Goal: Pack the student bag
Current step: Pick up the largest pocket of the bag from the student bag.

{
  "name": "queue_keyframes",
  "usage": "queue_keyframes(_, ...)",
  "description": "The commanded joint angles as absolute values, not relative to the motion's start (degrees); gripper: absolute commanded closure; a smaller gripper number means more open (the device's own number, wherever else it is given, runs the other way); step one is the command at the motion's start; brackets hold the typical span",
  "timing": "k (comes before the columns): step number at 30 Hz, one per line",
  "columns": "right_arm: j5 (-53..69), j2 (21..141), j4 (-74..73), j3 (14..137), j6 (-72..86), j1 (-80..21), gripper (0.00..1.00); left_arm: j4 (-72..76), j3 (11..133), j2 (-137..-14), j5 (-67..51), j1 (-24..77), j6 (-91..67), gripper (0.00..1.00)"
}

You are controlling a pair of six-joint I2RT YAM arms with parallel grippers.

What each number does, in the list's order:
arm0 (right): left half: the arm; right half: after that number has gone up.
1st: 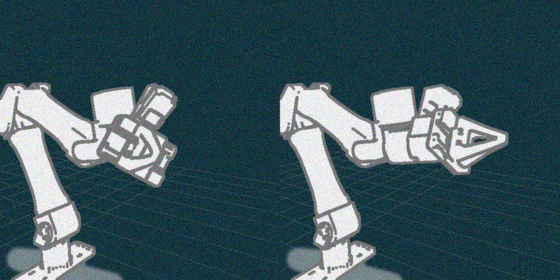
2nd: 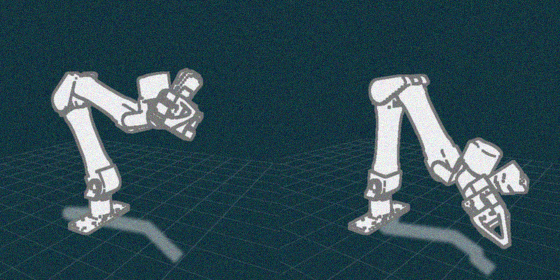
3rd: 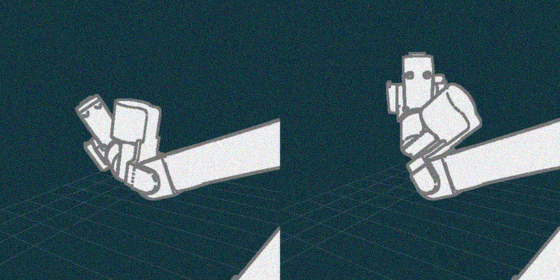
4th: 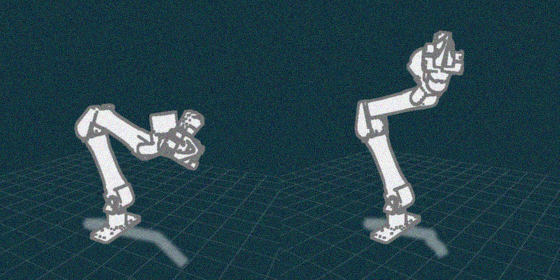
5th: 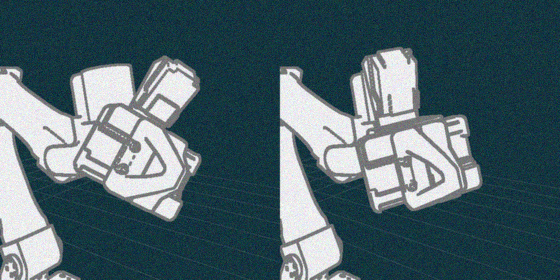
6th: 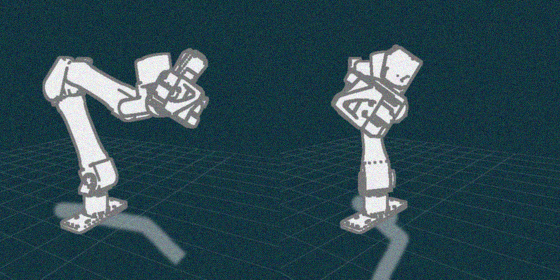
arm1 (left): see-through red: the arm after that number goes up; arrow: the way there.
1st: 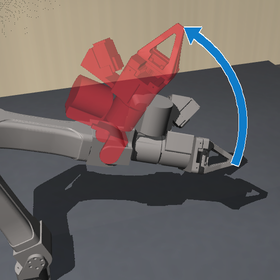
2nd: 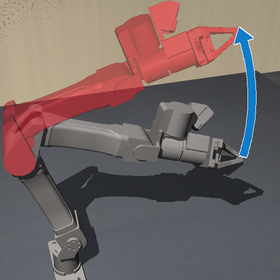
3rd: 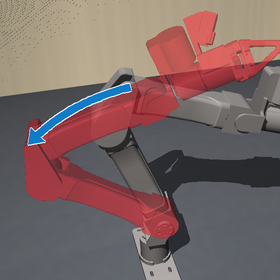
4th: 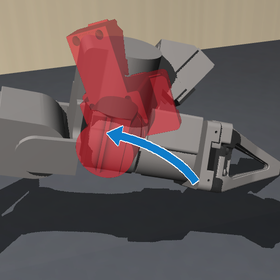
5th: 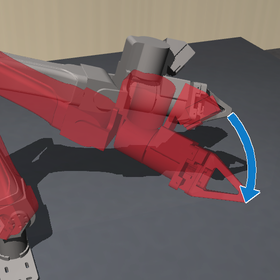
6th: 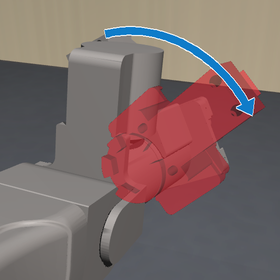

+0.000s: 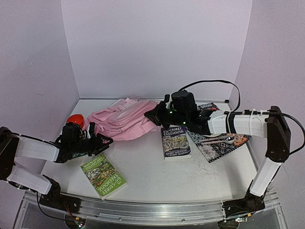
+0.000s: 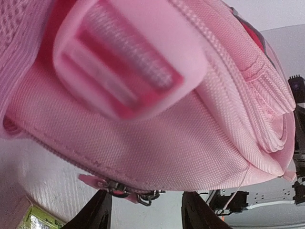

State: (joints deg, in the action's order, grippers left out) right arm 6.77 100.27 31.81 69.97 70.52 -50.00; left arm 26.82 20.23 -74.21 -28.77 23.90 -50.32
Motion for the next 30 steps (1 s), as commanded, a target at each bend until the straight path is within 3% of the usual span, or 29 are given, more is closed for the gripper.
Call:
queue_keyframes(1,8.0,97.8,40.9,72.8,70.3,-50.0,1.00,27.7,24.4,-76.4,-25.9,23.7,-42.1,0.49)
queue_keyframes(12,8.1,97.9,41.6,72.8,70.4,-50.0,1.00,27.8,24.0,-75.8,-23.6,23.7,-33.4,0.53)
queue_keyframes(24,8.5,98.5,42.0,73.6,70.2,-50.0,1.00,27.8,21.4,-74.6,-25.0,24.6,-31.6,0.94)
queue_keyframes(30,7.6,99.2,41.8,73.5,68.8,-50.1,1.00,27.6,19.7,-69.1,-25.4,28.8,-36.4,1.00)
